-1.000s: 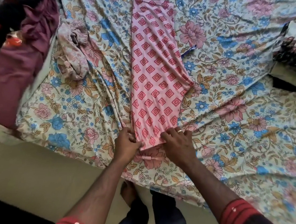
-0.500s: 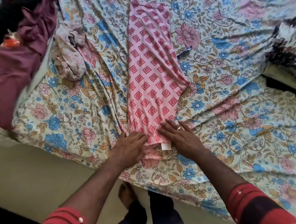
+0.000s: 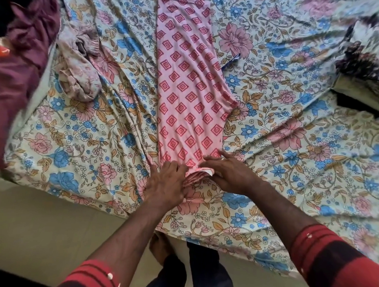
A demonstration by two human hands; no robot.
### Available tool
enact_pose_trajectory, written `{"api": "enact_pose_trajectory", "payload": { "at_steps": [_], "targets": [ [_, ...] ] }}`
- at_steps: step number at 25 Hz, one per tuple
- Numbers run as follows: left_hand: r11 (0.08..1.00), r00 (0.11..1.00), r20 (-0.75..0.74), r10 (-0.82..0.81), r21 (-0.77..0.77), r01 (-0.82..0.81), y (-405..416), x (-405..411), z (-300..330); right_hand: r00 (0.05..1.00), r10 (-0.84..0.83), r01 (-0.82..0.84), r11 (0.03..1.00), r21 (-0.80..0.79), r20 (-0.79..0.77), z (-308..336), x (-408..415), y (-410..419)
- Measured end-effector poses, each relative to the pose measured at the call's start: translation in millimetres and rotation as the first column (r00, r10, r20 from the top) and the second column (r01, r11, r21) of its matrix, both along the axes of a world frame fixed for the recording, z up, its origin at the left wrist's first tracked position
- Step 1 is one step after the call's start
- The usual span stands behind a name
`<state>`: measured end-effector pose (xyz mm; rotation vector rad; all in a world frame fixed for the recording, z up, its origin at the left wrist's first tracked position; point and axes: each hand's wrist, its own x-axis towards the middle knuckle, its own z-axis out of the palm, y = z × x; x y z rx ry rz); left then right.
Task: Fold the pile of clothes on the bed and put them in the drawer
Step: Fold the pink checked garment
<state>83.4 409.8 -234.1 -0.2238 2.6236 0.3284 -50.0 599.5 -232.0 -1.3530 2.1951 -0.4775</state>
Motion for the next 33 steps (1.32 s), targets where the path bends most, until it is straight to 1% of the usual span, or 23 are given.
{"api": "enact_pose_trajectory", "payload": {
  "at_steps": [2,3,5,7,8,9,11,12,14,16,17,18,20,21,22,23,24,26,28,29,30,32,33],
  "targets": [
    [0.997,0.998,-0.063,0.025,0.076,-0.021,-4.7,8.9,0.9,0.998,-0.062,0.063,0.996,-0.056,0.025,2.1,7.1,5.5],
    [0.987,0.996,-0.077,0.039,0.161,-0.026,-10.4,15.3,1.2,0.995,-0.084,0.088,0.993,-0.084,0.047,3.4,13.2,9.3],
    [0.935,0.999,-0.039,0.028,0.355,-0.013,-30.0,24.9,4.0,0.983,-0.141,0.156,0.980,-0.125,0.121,4.3,25.3,15.6],
    [0.855,0.999,0.021,0.050,0.516,-0.054,-52.9,25.7,11.2,0.929,-0.241,0.288,0.948,-0.138,0.281,5.4,32.2,16.7],
    [0.797,0.993,0.050,0.107,0.593,-0.116,-63.4,21.8,16.3,0.881,-0.306,0.376,0.916,-0.142,0.361,7.3,30.3,14.5],
    [0.711,0.978,0.104,0.179,0.674,-0.202,-72.9,15.0,22.8,0.834,-0.361,0.455,0.878,-0.148,0.418,11.2,25.0,9.2],
    [0.453,0.915,0.281,0.289,0.802,-0.389,-88.3,-7.3,37.4,0.725,-0.416,0.571,0.809,-0.140,0.549,22.2,6.1,-5.9],
    [0.343,0.889,0.337,0.310,0.833,-0.435,-95.8,-21.5,43.3,0.645,-0.420,0.622,0.774,-0.119,0.639,29.1,-7.2,-14.2],
    [0.209,0.856,0.395,0.334,0.854,-0.476,-111.9,-57.9,49.5,0.507,-0.398,0.690,0.719,-0.084,0.764,39.9,-42.7,-30.5],
    [0.060,0.805,0.451,0.385,0.858,-0.509,-122.8,-97.0,47.1,0.408,-0.415,0.740,0.672,-0.028,0.813,36.6,-80.0,-47.6],
    [-0.002,0.751,0.483,0.451,0.842,-0.540,-123.7,-115.6,41.8,0.361,-0.465,0.766,0.643,0.028,0.808,30.1,-95.6,-54.9],
    [-0.036,0.671,0.511,0.538,0.809,-0.587,-121.0,-131.7,35.5,0.315,-0.534,0.788,0.608,0.098,0.785,20.7,-107.8,-59.8],
    [-0.047,0.466,0.526,0.712,0.697,-0.716,-109.0,-151.0,24.0,0.242,-0.676,0.807,0.538,0.242,0.696,2.4,-119.5,-64.5],
    [-0.033,0.392,0.493,0.776,0.653,-0.756,-102.9,-154.7,17.7,0.216,-0.718,0.809,0.510,0.290,0.661,-4.2,-120.8,-65.8],
    [0.001,0.360,0.444,0.820,0.628,-0.778,-97.9,-155.9,11.9,0.198,-0.745,0.816,0.486,0.314,0.636,-8.0,-120.6,-68.0],
    [0.046,0.359,0.398,0.844,0.613,-0.789,-94.3,-154.6,5.7,0.196,-0.768,0.826,0.465,0.320,0.610,-9.0,-118.9,-71.4],
    [0.104,0.378,0.356,0.855,0.595,-0.797,-91.3,-152.6,0.7,0.207,-0.790,0.836,0.449,0.316,0.577,-9.4,-116.0,-75.4],
    [0.209,0.420,0.289,0.860,0.552,-0.807,-85.5,-147.4,-9.3,0.266,-0.818,0.865,0.436,0.249,0.510,-14.9,-108.0,-82.4],
    [0.282,0.459,0.228,0.859,0.538,-0.794,-80.4,-143.6,-14.1,0.324,-0.830,0.884,0.437,0.168,0.453,-19.7,-99.9,-86.5],
    [0.333,0.488,0.179,0.854,0.533,-0.778,-79.3,-143.1,-16.2,0.327,-0.823,0.887,0.437,0.149,0.465,-21.5,-98.4,-86.5],
    [0.378,0.515,0.125,0.848,0.539,-0.753,-78.8,-143.7,-17.5,0.302,-0.796,0.894,0.427,0.134,0.525,-22.2,-98.5,-85.5],
    [0.421,0.548,0.026,0.836,0.609,-0.672,-80.4,-143.8,-16.6,0.239,-0.704,0.911,0.401,0.097,0.668,-18.8,-100.9,-83.1],
    [0.434,0.560,-0.008,0.828,0.642,-0.633,-81.8,-143.5,-17.0,0.234,-0.677,0.918,0.390,0.070,0.698,-16.8,-103.0,-82.6]
  ]
}}
